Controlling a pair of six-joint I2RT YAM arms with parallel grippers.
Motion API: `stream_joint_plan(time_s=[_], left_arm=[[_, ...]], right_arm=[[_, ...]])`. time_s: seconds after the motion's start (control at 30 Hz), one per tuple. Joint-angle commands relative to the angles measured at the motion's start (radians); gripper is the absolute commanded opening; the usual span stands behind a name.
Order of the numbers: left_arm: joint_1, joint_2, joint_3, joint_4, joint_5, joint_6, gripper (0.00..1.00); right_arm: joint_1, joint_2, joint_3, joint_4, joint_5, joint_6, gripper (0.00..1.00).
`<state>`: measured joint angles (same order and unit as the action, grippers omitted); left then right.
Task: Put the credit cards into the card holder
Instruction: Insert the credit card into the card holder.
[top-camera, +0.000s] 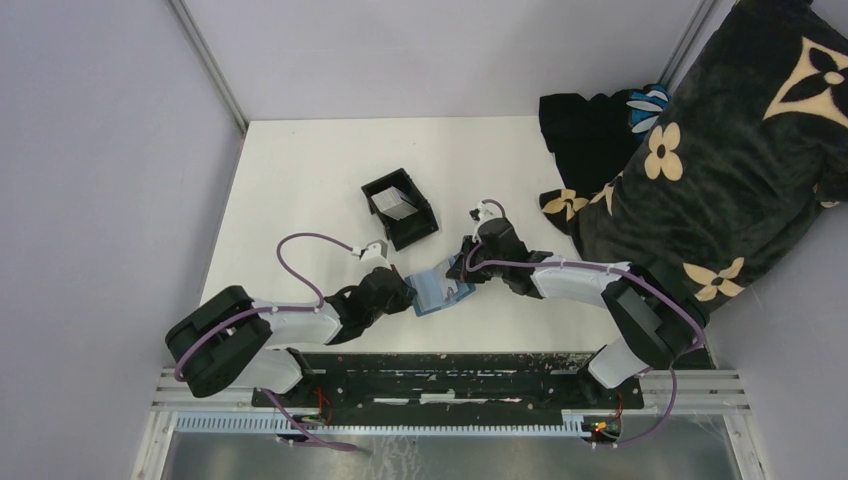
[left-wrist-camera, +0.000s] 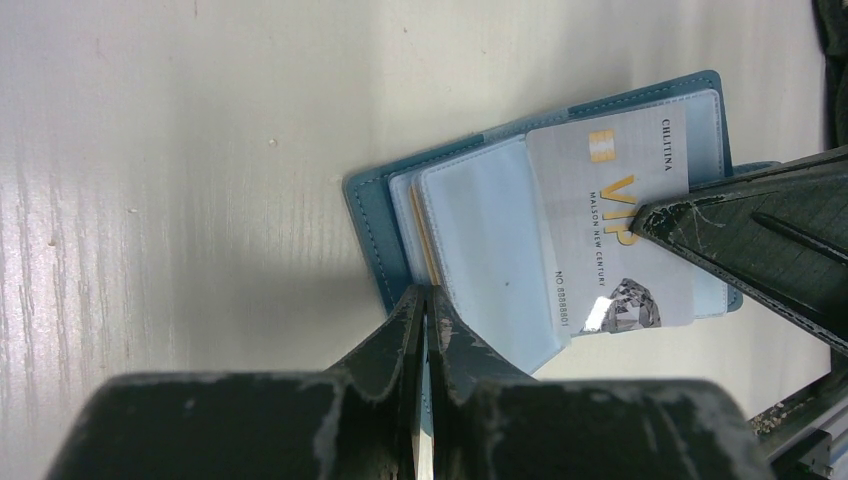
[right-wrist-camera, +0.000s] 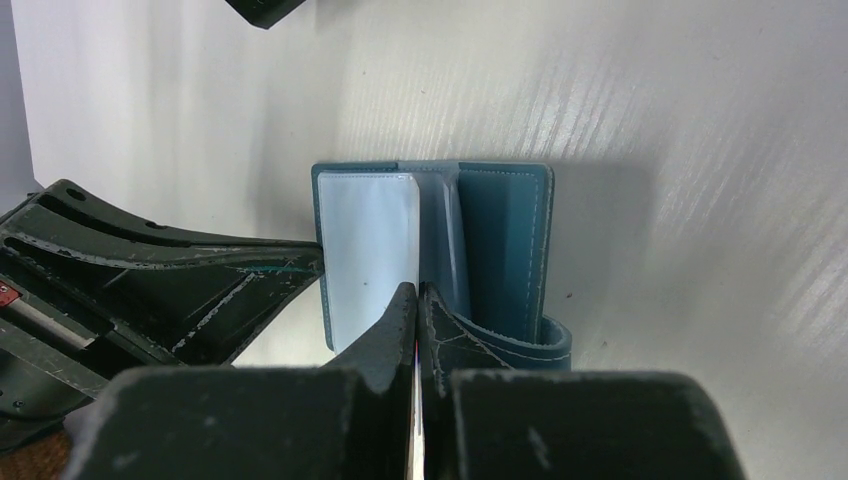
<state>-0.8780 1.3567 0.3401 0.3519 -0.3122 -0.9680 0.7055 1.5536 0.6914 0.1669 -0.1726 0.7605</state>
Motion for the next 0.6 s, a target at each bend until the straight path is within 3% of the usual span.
stream_joint_plan(time_s=[0.0,0.57], left_arm=[[-0.009,0.018,0.006,-0.011,-0.009,0.003,0.1],[-0.008,0.021,0.0,-0.01,-0.019,0.0,0.1]], right_arm=[[-0.005,0.018,-0.024,0.048,-0.009,0.002,0.01],[-0.007,0.014,-0.094,0.049,-0.02,-0.015,0.01]])
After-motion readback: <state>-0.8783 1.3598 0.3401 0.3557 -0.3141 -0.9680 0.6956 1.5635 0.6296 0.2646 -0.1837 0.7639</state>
